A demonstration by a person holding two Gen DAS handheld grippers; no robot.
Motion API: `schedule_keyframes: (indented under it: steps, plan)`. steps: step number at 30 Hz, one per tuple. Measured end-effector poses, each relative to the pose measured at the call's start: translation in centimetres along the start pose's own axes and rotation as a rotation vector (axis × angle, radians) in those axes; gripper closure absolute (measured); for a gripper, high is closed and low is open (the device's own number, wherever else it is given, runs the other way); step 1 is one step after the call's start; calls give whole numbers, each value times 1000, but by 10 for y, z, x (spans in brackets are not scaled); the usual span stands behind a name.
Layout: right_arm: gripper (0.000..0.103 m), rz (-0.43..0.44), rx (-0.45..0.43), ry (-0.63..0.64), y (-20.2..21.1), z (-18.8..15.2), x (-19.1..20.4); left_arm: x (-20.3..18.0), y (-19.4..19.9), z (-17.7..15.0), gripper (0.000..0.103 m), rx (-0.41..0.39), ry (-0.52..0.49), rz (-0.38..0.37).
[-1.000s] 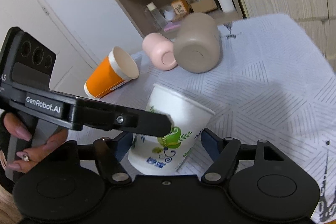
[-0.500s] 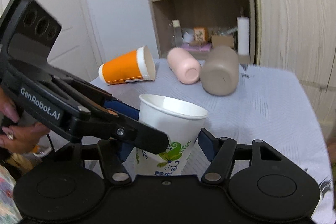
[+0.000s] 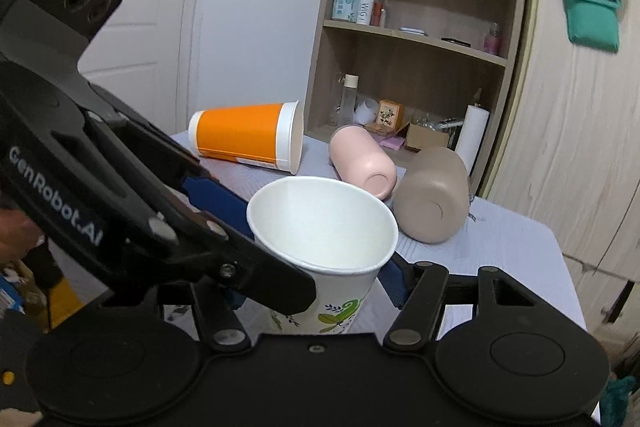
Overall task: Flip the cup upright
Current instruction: 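Lower the upright white cup onto the table with the left tool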
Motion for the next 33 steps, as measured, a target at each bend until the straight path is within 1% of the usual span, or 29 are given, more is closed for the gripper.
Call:
schedule_keyframes:
  steps: [2, 5, 8, 13, 17, 20, 25, 27, 29, 33]
  plan:
    - [35, 4, -17, 7, -6, 3, -1, 6, 0, 4, 44, -15, 1, 10]
    - [35, 26, -49, -19, -15, 10, -8, 14, 0, 11, 44, -38, 3, 27]
    - [35, 36, -65, -36, -23, 14, -12, 20, -4, 18, 44, -44, 9, 39]
    - [35, 35, -39, -52, -36, 15, -17, 29, -16, 23, 44, -36, 37, 39]
    - [34, 35, -6, -84, -46, 9, -22, 33, -26, 20, 44, -31, 60, 37]
    - [34, 21, -4, -59, -48, 6, -23, 33, -28, 19, 44, -50, 54, 36]
    - [33, 20, -5, -33, -47, 6, -20, 33, -27, 17, 44, -40, 58, 45]
    - [33, 16, -5, -25, -47, 5, -18, 32, -27, 17, 41, -40, 65, 62]
    - [31, 10, 0, -30, -46, 3, -18, 32, -27, 16, 41, -36, 74, 80]
    - [20, -21, -6, -19, -39, -2, -18, 32, -22, 9, 39, -43, 103, 91]
Point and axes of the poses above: each gripper's, at about its wrist camera, not at the fingertips, and y roughly against the way its jaws point, x to its left, z to its top, the point moved 8 cm from there along -y, roughly the way its jaws point, and after that the axes turned 2 degrees about -z, right-handed, at the moved point
